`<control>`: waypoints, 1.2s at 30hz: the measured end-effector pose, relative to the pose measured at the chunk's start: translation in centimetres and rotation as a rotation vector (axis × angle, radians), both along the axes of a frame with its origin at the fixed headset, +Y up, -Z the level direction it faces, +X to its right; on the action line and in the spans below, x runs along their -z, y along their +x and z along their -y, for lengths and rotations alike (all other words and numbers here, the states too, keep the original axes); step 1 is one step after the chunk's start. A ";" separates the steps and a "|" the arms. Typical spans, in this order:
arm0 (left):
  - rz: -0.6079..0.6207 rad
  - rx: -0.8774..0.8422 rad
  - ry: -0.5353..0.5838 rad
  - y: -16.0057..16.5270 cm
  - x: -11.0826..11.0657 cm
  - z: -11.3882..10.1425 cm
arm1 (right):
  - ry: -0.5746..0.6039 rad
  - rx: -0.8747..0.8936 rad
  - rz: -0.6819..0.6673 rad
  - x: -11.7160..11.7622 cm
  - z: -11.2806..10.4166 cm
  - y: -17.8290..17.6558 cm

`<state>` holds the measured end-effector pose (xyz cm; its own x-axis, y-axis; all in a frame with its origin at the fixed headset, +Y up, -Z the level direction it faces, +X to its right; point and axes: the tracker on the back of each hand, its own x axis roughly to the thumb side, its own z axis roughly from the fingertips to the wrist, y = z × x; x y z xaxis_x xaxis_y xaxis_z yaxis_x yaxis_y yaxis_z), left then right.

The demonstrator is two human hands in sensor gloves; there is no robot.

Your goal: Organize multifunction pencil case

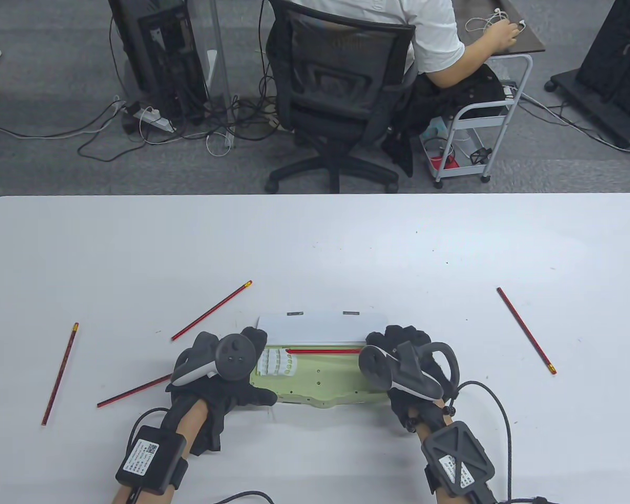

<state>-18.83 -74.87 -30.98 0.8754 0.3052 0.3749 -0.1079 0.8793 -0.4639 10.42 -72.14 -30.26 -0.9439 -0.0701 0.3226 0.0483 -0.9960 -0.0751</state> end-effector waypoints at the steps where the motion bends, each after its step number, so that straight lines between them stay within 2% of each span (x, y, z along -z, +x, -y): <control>1: 0.000 0.001 0.000 0.0 0.0 0.0 | 0.000 0.002 -0.002 0.0 0.0 0.0; 10: -0.001 0.002 0.000 0.0 0.0 0.0 | -0.006 0.035 -0.022 0.1 0.3 -0.2; 18: -0.001 0.001 -0.003 0.0 0.0 0.0 | -0.018 0.135 -0.015 0.1 0.2 0.6; 23: -0.002 0.001 -0.005 0.0 0.0 0.0 | -0.009 0.268 0.104 0.4 -0.4 2.7; 27: -0.002 0.001 -0.005 0.0 0.0 0.0 | -0.058 0.355 0.221 0.8 0.4 4.9; 31: -0.002 0.001 -0.006 0.0 0.0 0.1 | -0.094 0.353 0.261 0.9 1.1 5.5; 36: -0.002 0.000 -0.006 0.0 0.0 0.1 | -0.098 0.296 0.258 1.1 1.3 4.6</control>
